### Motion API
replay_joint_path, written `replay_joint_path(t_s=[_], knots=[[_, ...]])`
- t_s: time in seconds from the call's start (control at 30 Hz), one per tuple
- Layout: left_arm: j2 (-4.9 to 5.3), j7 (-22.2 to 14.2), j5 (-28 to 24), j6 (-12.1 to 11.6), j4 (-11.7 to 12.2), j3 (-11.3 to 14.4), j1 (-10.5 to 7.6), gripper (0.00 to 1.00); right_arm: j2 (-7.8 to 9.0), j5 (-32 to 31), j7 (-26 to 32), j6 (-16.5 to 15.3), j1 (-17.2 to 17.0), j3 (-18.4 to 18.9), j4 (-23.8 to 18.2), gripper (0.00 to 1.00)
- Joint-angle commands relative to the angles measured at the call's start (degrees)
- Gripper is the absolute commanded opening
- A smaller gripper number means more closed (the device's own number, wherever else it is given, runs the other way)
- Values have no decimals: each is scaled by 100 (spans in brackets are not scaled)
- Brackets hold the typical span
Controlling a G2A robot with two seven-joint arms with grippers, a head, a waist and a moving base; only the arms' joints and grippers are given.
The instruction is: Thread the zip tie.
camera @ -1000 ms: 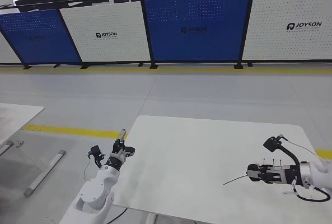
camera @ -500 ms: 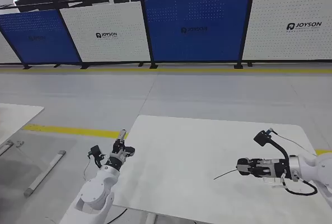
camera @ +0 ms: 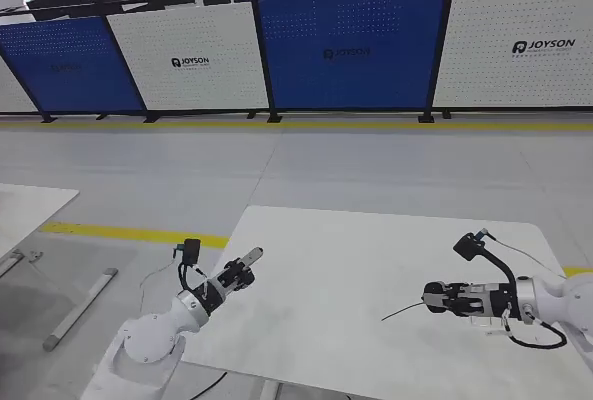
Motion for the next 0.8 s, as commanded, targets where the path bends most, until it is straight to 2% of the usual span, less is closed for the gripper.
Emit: replay_joint_path(t_s=[0.0,0.3,0.4,0.5,0.57,0.7,0.77], knots=[[-25,379,93,127,58,163,-161,100,0,0,0,0,0,0,0,0],[-25,379,93,127,58,163,-161,100,2,-23,-256,63,-140,52,-55,0],[-17,476,425,-80,122,202,-183,100,-25,111,-207,42,-121,-12,-74,0],[27,-69,713,-351,19,246,-151,100,-106,151,102,57,132,-291,-16,0],[58,-309,990,-524,-93,232,-137,100,-195,382,262,41,391,-499,142,0],[83,-536,1369,-588,-234,379,-152,100,-363,558,312,140,860,-831,433,0],[81,-493,1484,-574,-210,508,-211,100,-411,567,303,218,973,-930,510,0]])
